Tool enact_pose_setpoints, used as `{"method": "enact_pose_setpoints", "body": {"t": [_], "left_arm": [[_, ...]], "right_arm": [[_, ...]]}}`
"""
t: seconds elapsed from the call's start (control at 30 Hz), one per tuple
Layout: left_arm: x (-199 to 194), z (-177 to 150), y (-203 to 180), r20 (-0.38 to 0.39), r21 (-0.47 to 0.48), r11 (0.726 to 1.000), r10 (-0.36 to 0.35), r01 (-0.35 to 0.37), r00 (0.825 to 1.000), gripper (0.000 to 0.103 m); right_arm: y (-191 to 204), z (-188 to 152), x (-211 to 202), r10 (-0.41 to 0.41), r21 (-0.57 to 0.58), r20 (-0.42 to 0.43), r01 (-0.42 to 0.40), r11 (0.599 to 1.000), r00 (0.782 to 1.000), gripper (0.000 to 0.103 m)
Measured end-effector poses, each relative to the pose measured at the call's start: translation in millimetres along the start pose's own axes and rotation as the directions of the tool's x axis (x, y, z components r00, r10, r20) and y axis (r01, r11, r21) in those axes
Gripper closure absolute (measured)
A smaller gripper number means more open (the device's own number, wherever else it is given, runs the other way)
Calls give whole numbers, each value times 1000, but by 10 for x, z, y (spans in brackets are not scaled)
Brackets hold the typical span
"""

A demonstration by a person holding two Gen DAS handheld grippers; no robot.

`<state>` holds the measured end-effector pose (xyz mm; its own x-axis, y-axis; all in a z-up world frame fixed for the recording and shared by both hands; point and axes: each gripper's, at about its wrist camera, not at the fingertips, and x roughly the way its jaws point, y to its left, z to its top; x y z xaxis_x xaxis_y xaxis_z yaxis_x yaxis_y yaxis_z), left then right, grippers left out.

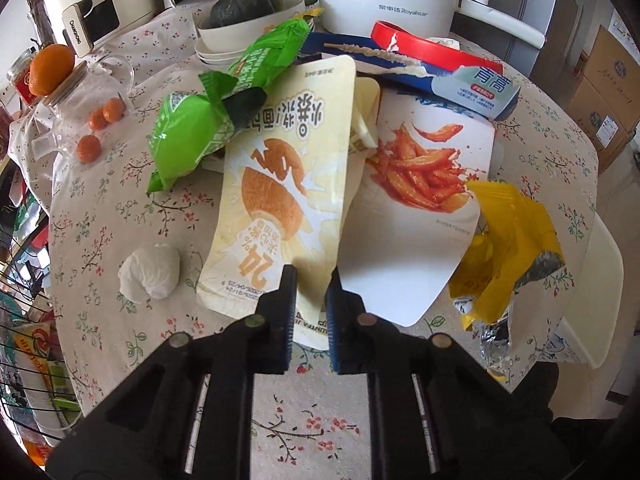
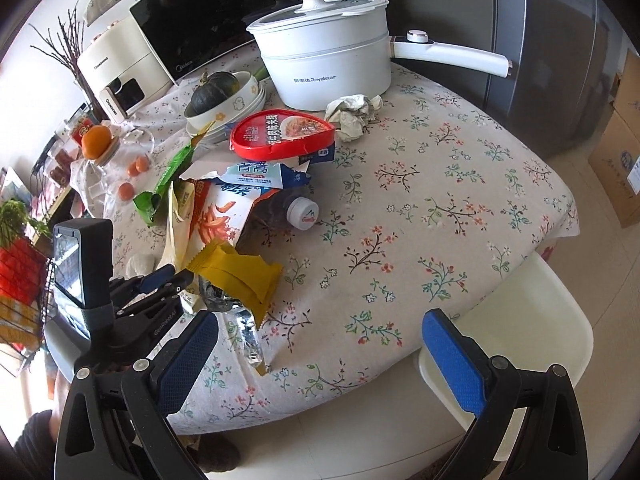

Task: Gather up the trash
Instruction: 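Grasp the beige snack bag with the left gripper while the right gripper grasps the yellow wrapper, then carry both items over the white bin and open the left gripper while the right gripper holds the yellow wrapper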

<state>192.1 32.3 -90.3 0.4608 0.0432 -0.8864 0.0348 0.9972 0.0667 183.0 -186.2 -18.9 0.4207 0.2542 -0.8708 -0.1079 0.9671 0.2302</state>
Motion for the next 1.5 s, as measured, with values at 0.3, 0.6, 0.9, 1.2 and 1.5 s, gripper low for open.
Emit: {"method": "enact_pose_setpoints", "body": {"t": [0.3,0.6,0.9,1.2,1.5], "left_arm": [[-400,-37,380,70,-85,989,-116,121,991,101],[-732,-193,565,133,-123,968,-204,220,970,102],[-838,-248,628,154,-130,951,-259,279,954,103],[-1031,-241,606,201,-112,938,-303,329,932,103],[-1275,-229,372,241,-41,907,-399,420,885,103]], "right_arm": [[367,90,279,40,-25,-20,-40,999,999,1],[576,167,722,70,10,-74,-70,998,995,10],[419,153,987,113,119,-147,-96,988,983,73],[275,164,605,99,88,-76,-92,992,992,88],[-166,123,138,89,120,-4,-88,989,996,89]]}}
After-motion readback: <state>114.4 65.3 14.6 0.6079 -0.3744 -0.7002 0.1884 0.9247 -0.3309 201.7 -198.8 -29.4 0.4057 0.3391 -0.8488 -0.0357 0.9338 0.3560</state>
